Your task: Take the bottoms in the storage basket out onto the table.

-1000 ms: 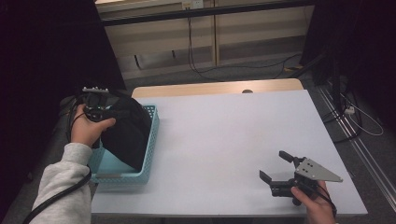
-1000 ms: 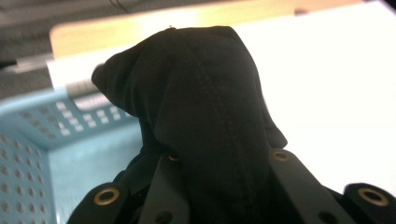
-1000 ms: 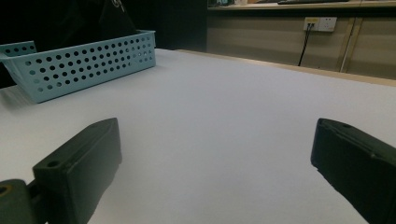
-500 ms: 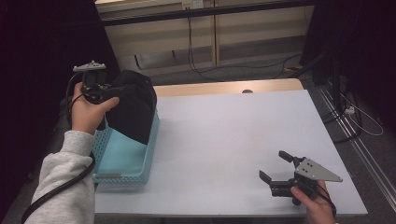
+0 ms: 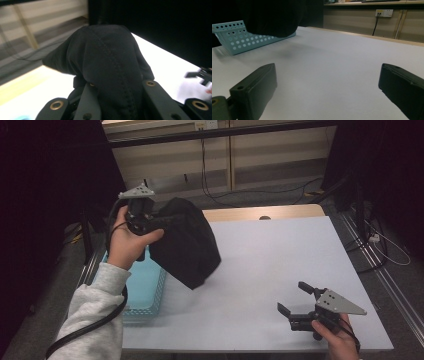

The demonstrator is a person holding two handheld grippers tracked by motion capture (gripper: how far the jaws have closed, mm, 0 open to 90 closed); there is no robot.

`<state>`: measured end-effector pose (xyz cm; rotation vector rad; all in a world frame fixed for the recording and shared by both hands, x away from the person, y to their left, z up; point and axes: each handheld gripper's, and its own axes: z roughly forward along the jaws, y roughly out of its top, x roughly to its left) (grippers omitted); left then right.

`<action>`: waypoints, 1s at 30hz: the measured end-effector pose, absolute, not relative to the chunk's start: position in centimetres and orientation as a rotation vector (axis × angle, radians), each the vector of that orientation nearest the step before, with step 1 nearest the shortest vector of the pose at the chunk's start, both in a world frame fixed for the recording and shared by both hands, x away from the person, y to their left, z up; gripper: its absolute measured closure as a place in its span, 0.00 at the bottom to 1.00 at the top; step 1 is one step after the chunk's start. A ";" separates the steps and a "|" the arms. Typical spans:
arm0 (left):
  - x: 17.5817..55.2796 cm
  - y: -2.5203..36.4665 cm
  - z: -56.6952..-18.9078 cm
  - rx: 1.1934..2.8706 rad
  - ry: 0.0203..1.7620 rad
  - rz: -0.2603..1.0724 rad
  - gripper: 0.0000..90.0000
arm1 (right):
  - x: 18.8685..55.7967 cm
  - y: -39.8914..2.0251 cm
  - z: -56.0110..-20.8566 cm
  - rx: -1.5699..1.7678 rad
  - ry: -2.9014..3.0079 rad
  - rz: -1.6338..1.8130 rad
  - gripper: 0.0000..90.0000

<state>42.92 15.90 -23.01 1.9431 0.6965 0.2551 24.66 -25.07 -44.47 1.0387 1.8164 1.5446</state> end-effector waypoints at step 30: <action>41.9 10.3 -36.0 2.109 0.569 0.262 0.18 | 25.2 -23.7 -44.5 0.945 1.929 1.434 0.01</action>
